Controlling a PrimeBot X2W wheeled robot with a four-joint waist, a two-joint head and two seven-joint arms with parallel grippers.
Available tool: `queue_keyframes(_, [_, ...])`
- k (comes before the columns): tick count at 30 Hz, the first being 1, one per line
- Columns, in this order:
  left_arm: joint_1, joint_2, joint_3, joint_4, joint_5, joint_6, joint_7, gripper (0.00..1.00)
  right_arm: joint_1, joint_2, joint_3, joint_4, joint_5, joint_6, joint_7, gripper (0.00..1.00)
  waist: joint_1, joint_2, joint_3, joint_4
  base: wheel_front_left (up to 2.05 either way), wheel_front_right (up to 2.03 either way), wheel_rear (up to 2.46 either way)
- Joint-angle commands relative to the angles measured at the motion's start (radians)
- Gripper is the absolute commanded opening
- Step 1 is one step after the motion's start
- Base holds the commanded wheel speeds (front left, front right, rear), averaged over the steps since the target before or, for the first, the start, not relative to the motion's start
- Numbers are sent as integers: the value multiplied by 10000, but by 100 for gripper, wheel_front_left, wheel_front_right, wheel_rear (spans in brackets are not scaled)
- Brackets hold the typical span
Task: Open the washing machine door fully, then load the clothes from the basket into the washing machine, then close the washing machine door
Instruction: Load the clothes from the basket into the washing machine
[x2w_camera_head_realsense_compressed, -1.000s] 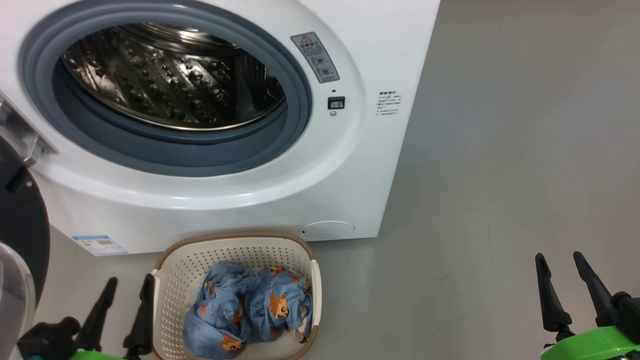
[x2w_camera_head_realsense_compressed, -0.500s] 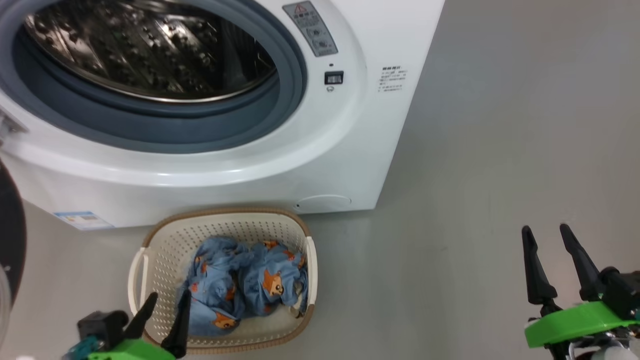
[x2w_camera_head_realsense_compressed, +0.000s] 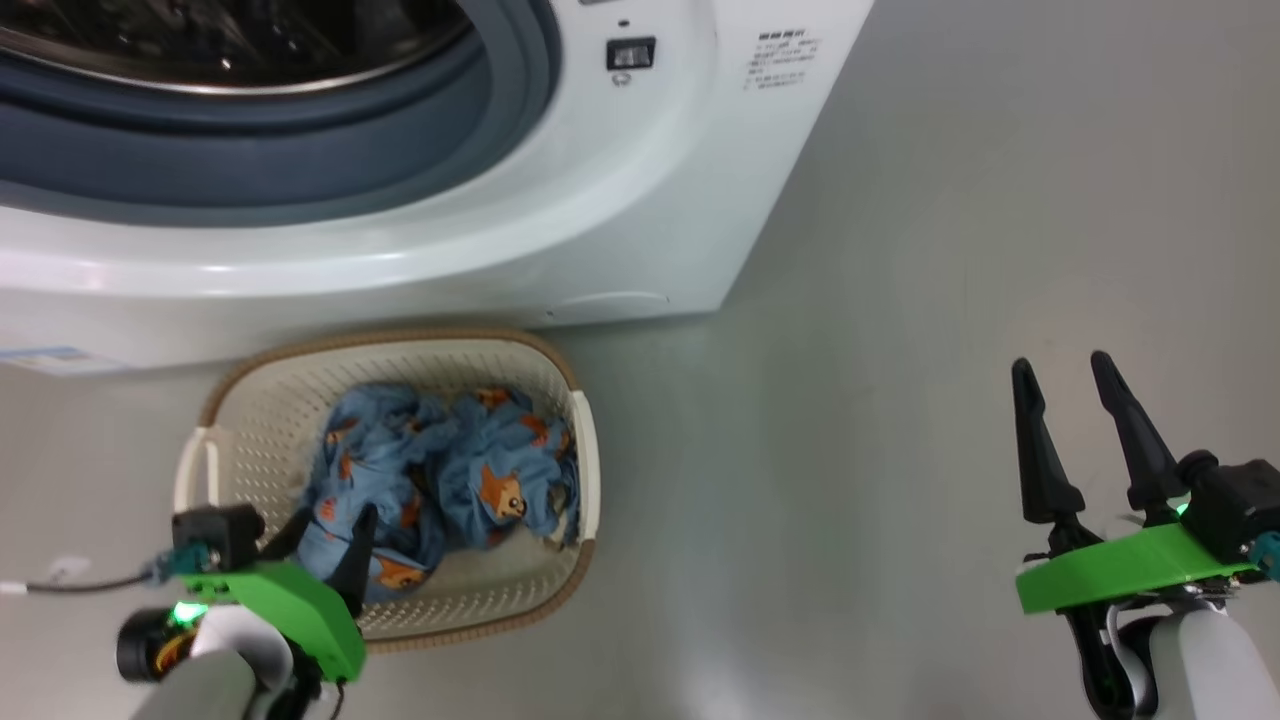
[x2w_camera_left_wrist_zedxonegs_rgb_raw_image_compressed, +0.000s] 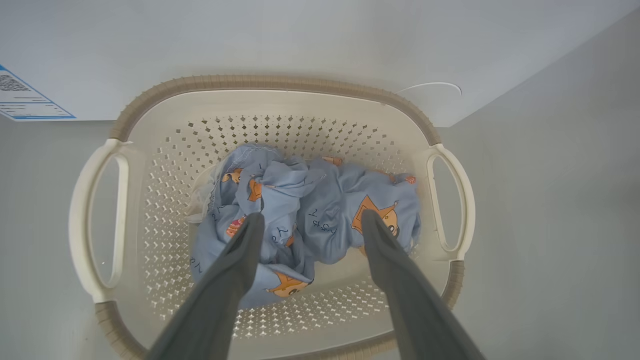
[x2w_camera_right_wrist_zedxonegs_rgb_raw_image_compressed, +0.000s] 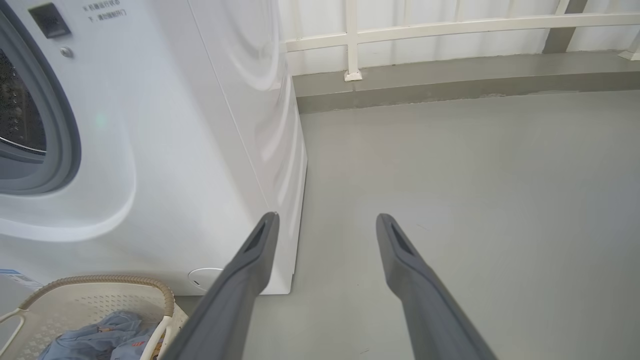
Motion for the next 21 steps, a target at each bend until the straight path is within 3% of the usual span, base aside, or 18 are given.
queue_keyframes(1, [-315,437,94,127,-127,-25,-67,100,-136,10,288,-267,-149,25,-120,100,0,-1,741,-323,0,0,0])
queue_keyframes(10, [-1967,995,-1280,1419,-1108,-25,151,100,-795,149,752,-413,-219,25,-120,100,0,-1,1871,-661,0,0,0])
queue_keyframes(21, [-3003,1519,-2511,1834,-2069,-25,681,100,-1231,267,898,-620,-256,25,-120,100,0,-1,2730,-904,0,0,0])
